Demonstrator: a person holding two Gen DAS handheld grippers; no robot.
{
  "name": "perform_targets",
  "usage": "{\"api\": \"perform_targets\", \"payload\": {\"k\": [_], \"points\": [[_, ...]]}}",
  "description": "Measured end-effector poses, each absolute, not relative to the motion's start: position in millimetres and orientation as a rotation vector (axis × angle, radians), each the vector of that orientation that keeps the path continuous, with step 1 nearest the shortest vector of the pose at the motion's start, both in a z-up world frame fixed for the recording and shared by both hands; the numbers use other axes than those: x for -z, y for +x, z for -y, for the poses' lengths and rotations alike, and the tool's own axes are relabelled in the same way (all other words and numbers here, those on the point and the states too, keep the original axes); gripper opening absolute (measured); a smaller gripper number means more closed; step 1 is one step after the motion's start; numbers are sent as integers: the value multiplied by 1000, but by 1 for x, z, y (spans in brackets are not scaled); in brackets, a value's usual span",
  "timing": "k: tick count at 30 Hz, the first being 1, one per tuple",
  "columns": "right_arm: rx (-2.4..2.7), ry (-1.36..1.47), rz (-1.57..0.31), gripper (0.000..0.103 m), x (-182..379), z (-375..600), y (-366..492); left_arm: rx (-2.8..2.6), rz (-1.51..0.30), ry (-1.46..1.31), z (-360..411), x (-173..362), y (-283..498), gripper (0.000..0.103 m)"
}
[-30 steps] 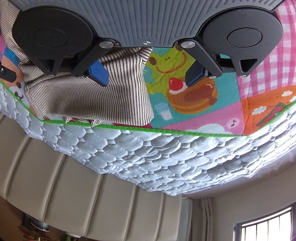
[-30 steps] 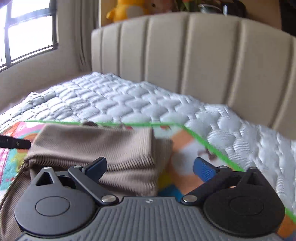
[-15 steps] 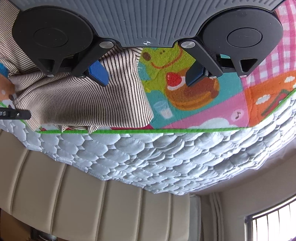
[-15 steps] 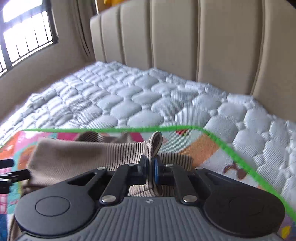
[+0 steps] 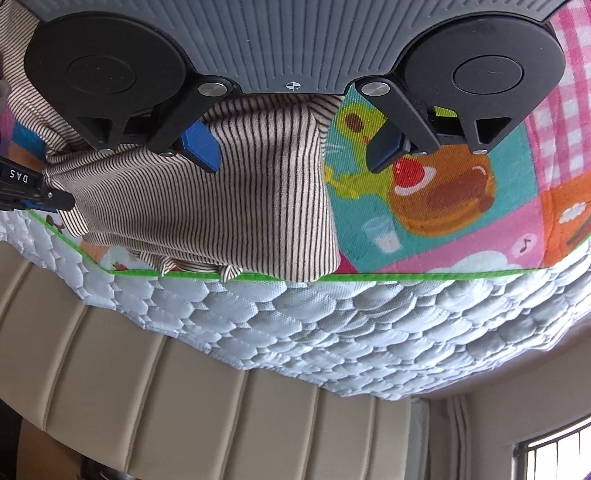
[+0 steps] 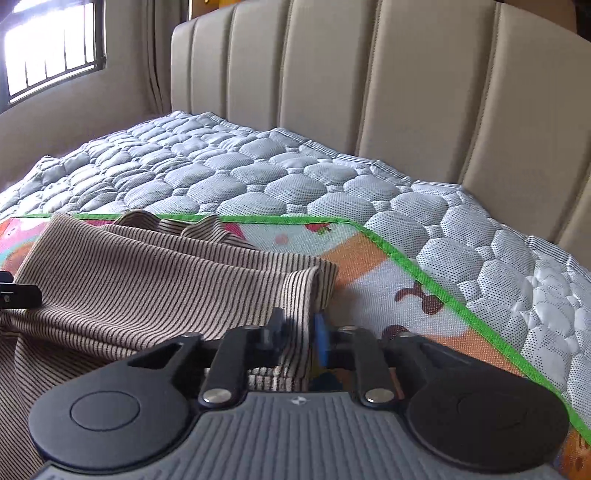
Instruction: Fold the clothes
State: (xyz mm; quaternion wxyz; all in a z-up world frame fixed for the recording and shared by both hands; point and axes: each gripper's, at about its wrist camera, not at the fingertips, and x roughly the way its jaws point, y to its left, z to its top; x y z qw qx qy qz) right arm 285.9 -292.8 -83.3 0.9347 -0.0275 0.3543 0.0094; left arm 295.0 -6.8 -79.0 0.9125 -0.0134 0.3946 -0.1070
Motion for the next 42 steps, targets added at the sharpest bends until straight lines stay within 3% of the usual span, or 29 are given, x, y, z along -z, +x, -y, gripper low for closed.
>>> {"api": "perform_targets", "payload": {"k": [1,8,19,23,26,34,38,40,42], "points": [[-17,-74,-714,51,82,292,285,219,-814,-23,7,79,295,91],[-138,-51,-584,48,54,278,274,213,-818,-4,9,82,296,91],[-215,-43,-779,47,96,267,284,207,-819,13,10,81,295,91],[-218,-64,-770,47,98,264,283,234,-732,-16,9,65,288,80],[-218,-63,-770,48,97,264,283,346,-666,-147,5,51,284,79],[-228,-50,-773,52,95,265,284,365,-811,-94,20,88,290,81],[-217,25,-757,53,69,284,285,369,-794,-138,9,68,289,81],[-211,66,-747,64,57,301,290,383,-825,-198,-9,56,299,84],[-210,102,-773,65,52,322,302,411,-879,-247,-27,49,314,84]]}}
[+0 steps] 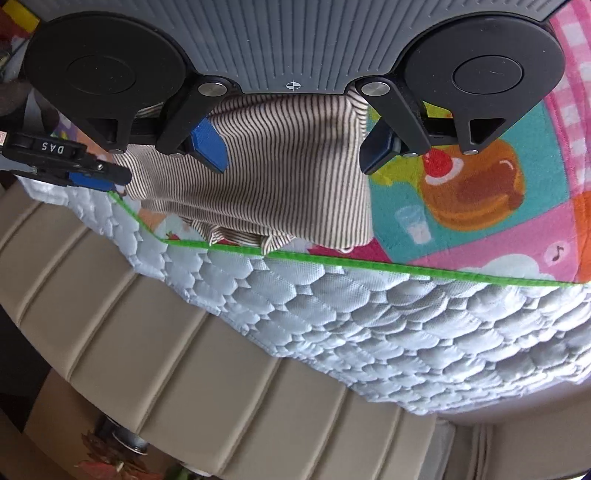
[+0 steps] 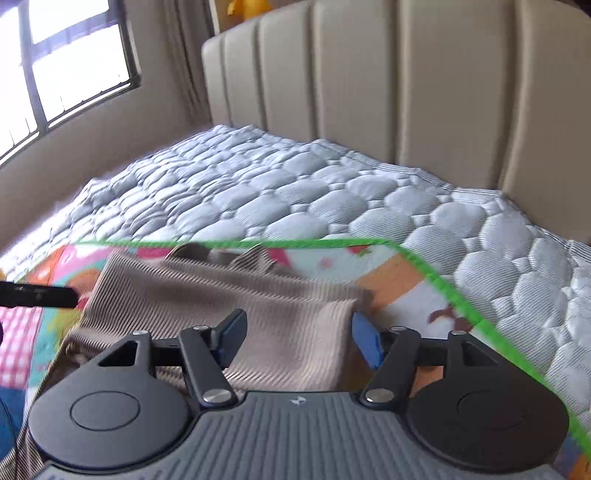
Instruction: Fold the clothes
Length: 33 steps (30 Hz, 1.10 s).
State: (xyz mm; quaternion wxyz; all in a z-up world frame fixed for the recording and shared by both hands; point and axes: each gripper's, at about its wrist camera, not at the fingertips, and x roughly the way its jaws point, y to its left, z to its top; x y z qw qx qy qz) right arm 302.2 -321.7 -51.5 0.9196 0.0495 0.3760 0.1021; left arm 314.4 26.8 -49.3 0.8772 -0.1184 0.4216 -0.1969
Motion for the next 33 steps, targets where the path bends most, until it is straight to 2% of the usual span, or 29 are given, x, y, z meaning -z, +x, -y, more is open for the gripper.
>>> {"api": "perform_targets", "payload": {"k": [4,9,13,15,16,18,19,20,23,29,33], "points": [[-226,142,-871,65,71,350,336,499,-1067,-288,-45,66,356,84],[-287,314,-915,67,103,361,372,545,-1097,-361,-45,92,391,85],[-379,359,-922,54,108,343,394,577,-1040,-352,-30,98,414,86],[-408,298,-934,51,108,324,402,577,-1006,-313,-16,100,420,85],[-417,239,-934,41,106,314,404,564,-999,-290,-9,102,422,84],[-438,166,-939,30,99,301,402,543,-966,-221,2,99,418,71],[-449,150,-937,28,94,299,398,547,-962,-193,5,95,415,50],[-461,135,-935,28,87,297,392,564,-966,-180,5,91,411,37],[-504,104,-922,27,58,299,360,586,-970,-141,2,70,392,32],[-559,31,-944,26,21,292,281,617,-1009,-41,-7,30,330,32],[-553,-47,-998,26,25,278,227,610,-1078,5,-12,19,278,34]]}}
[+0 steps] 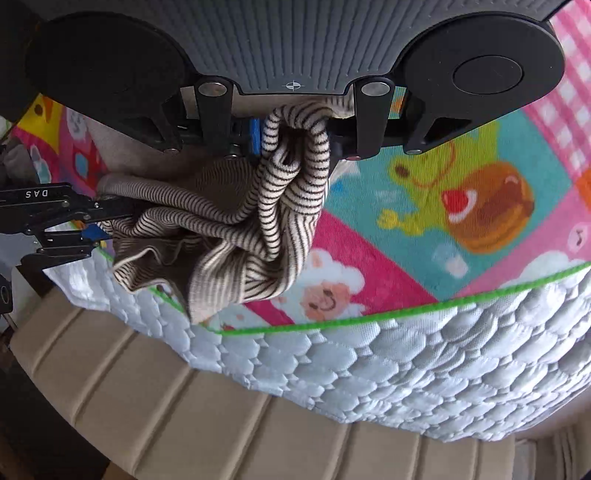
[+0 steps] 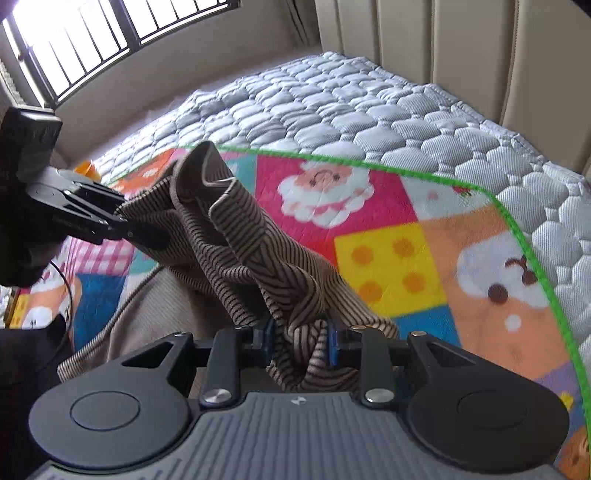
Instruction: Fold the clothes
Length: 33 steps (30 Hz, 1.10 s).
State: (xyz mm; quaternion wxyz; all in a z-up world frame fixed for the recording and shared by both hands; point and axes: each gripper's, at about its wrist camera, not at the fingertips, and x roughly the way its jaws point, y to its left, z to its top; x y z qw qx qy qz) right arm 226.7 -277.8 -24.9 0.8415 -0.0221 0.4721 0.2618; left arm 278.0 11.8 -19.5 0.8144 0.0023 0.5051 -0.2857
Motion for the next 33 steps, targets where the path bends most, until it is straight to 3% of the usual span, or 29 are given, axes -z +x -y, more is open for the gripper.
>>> {"api": "perform_targets", "payload": {"k": [5,7,9,11,13,16,24,26,27,28,29,30,31,33], "points": [[-518,-238,-1045,27,38,262,166,572,-1136,121,-28,9,216,48],[-518,-316,-1048,35,37,260,146,552,-1146,161,-38,3,193,49],[-532,-313,-1049,38,27,269,131,540,-1153,152,-53,-5,176,58],[-531,-257,-1048,48,13,283,123,532,-1158,79,-69,-12,171,72],[-520,-182,-1045,68,1,299,118,525,-1163,-30,-81,-18,171,78],[-476,-30,-1052,69,-3,316,124,501,-1190,-158,-83,-6,180,85],[-337,167,-1082,69,52,309,160,430,-1281,-199,-47,65,199,85],[-358,155,-1103,67,65,300,166,425,-1280,-188,-42,74,200,83],[-374,135,-1111,60,69,295,168,430,-1266,-169,-39,75,200,82],[-390,100,-1109,50,71,290,170,438,-1249,-149,-37,76,200,72],[-402,66,-1101,46,73,284,171,461,-1219,-121,-34,73,200,56],[-402,47,-1082,34,73,280,176,478,-1195,-104,-31,70,201,55],[-396,56,-1068,23,71,279,185,492,-1172,-88,-28,68,204,46],[-383,74,-1039,15,67,276,204,494,-1132,-73,-22,64,217,40]]}}
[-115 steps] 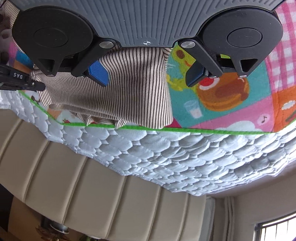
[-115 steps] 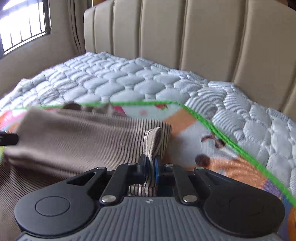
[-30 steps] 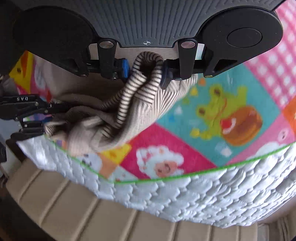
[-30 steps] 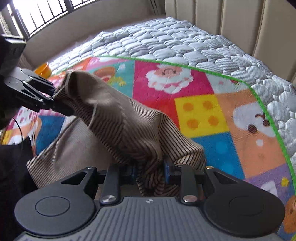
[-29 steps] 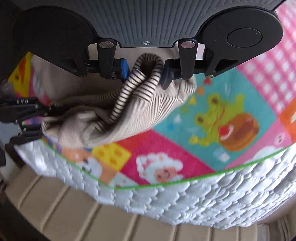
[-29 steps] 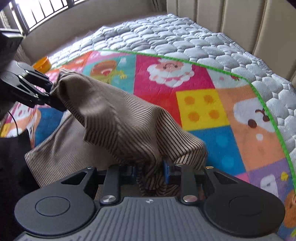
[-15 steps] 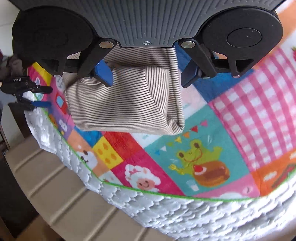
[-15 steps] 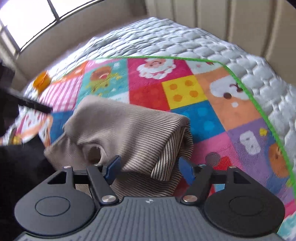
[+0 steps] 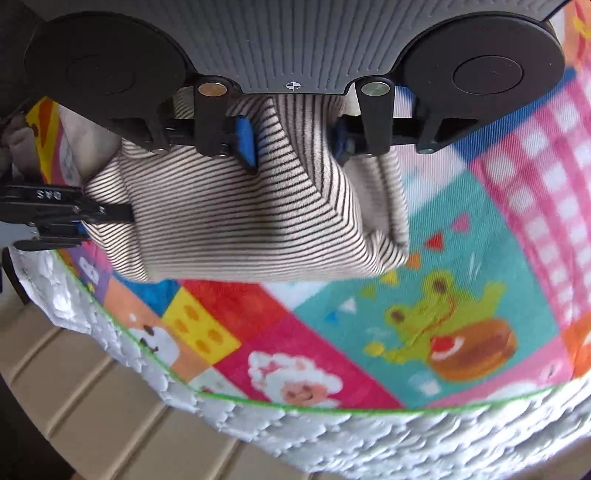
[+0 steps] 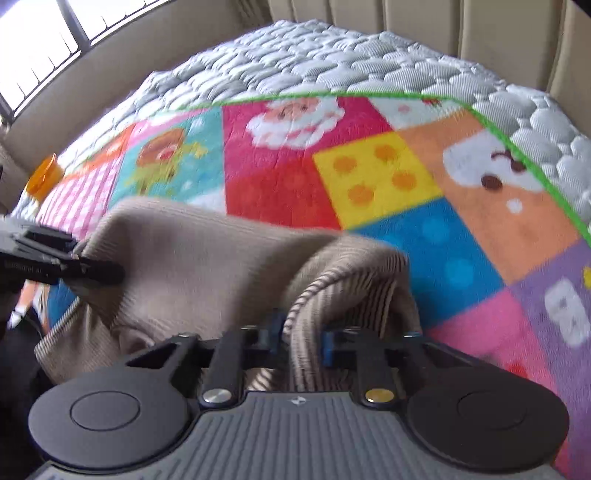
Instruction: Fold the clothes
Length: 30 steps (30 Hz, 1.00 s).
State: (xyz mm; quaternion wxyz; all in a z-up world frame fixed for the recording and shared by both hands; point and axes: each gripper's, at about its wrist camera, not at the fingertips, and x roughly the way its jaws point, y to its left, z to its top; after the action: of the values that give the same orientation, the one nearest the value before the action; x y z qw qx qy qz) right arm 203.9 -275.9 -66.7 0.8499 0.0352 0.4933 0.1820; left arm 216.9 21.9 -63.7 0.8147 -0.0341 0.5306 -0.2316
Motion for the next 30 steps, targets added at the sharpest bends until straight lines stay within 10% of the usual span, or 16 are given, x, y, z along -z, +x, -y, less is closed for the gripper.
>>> {"api": "perform_targets", "payload": {"k": [18,30], "points": [[-440,34,-1097,16,66,269,181,472,-1176,-100,-46,55,208,34],[-371,5,-1024,65,29,300,180,414,-1188,-99,-55,19,182,61]]}}
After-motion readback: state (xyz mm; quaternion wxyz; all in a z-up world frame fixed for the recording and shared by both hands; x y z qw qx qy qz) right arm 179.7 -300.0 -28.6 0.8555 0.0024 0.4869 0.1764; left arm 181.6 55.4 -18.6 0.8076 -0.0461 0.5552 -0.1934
